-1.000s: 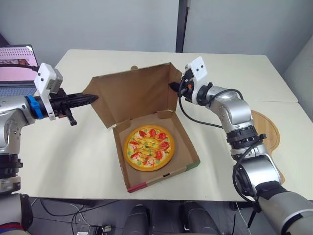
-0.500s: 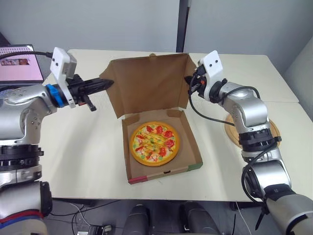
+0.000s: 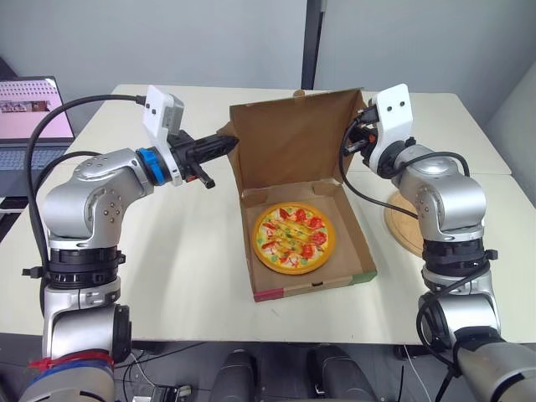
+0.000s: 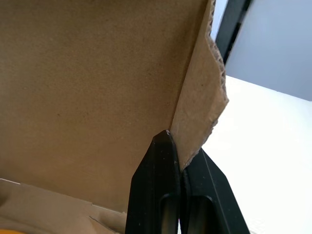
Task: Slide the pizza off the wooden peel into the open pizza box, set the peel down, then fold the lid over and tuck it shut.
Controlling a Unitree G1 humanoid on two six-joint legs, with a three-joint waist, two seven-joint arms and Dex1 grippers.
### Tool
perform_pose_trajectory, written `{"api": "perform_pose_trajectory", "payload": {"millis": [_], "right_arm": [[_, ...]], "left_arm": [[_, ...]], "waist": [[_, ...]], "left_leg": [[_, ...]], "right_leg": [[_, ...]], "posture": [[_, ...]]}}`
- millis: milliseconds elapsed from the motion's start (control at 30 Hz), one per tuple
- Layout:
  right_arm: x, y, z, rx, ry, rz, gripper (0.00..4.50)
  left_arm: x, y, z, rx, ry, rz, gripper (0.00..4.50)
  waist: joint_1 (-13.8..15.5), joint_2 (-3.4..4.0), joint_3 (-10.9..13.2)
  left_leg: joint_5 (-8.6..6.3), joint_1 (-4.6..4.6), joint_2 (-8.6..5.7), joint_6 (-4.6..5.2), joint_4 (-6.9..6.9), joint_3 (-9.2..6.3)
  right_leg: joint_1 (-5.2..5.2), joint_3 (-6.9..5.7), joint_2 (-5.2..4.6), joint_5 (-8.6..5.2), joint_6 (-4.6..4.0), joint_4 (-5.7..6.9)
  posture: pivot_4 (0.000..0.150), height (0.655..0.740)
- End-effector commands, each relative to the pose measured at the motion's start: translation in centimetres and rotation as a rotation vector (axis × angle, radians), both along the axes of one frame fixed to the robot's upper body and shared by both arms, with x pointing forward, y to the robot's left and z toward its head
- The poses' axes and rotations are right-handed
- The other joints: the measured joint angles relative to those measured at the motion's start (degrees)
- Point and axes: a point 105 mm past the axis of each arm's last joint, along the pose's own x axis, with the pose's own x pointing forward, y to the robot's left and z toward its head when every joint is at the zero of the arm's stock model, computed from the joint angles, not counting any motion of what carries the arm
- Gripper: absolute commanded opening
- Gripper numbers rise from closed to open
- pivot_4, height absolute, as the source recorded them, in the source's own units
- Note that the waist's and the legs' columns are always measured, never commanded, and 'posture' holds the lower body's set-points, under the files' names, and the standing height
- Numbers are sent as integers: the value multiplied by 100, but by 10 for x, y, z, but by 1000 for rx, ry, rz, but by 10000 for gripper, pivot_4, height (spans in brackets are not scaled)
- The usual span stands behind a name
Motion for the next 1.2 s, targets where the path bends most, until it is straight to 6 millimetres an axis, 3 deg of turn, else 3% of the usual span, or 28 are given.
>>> {"api": "perform_pose_trajectory", "payload": {"millis": [33,400,500,767,900,1000,1100,1200], "right_arm": [[-12,14,22,1,-94,73,499],[-9,3,13,6,-63,58,499],[-12,-2,12,7,-59,66,6729],[-42,-32,-6,-9,70,144,34602],[-72,-44,-28,-31,180,245,34602],[-75,-59,-34,-67,173,195,34602],[-77,-78,-52,-192,192,137,28255],[-83,-83,-78,-320,233,170,17544]], "left_arm": [[-4,-13,7,8,-37,-48,0],[-15,-22,12,-45,-21,-61,0],[-15,-20,6,-16,-22,-49,0],[-14,-17,4,1,-42,-34,0],[-12,-14,2,3,-45,-22,0],[-13,-14,2,0,-47,-23,0],[-12,-14,2,0,-48,-20,0],[-11,-13,3,0,-51,-19,0]], "waist": [[0,0,0],[-1,0,0],[-1,0,0],[41,-1,0],[39,-1,0],[19,-2,1],[11,-2,1],[13,-2,1]], "left_leg": [[0,0,0,0,0,0],[0,-1,-2,0,0,1],[0,1,0,0,-1,0],[0,-1,-10,0,0,-4],[0,1,-9,1,-4,-9],[0,2,-8,1,-3,-7],[0,8,-7,1,1,-2],[0,8,-6,0,1,0]], "right_leg": [[0,0,0,0,0,0],[1,2,-1,0,1,-4],[1,1,1,0,0,-3],[12,-4,-10,-1,2,-16],[20,-11,-10,-3,6,-26],[20,-7,-8,-5,9,-26],[24,-2,-5,-18,31,-27],[26,-1,-5,-21,37,-34]], "posture": [[1500,7325],[1500,7325],[1500,7325],[1500,7325],[1500,7325],[1500,7325],[1500,7325],[1500,7325]]}}
